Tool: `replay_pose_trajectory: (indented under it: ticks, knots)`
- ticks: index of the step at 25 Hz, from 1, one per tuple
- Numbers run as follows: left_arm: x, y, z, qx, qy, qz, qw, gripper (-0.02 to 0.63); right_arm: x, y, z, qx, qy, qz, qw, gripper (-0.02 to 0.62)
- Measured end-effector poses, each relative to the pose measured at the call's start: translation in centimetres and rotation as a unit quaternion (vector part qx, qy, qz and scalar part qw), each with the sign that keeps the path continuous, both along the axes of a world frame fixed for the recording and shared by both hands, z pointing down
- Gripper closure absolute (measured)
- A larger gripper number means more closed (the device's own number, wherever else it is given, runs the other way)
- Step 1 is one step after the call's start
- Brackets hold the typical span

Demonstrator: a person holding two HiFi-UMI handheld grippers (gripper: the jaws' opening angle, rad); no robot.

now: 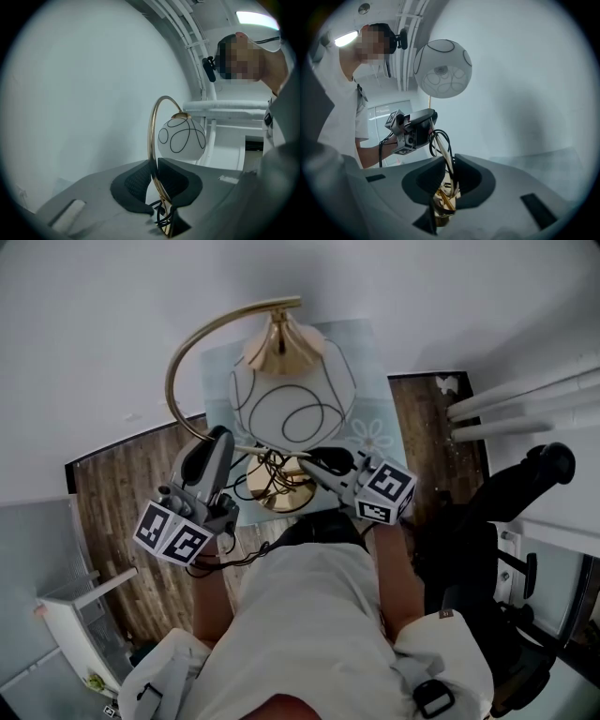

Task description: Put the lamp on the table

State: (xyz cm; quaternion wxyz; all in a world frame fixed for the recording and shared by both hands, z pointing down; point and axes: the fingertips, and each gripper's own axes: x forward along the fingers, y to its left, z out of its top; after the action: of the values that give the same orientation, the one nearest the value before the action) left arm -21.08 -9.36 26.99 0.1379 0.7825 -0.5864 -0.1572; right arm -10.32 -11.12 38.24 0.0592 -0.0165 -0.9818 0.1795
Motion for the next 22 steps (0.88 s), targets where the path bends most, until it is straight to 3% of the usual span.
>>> replay_pose_trajectory:
  ticks: [22]
  knots:
    - [-2.1, -8.8, 6.4, -0.019, 0.01, 0.015, 0.9997, 0.568, -2.2, -9.0, 6.6, -0.01, 0.0, -0.002, 1.0, 0.534]
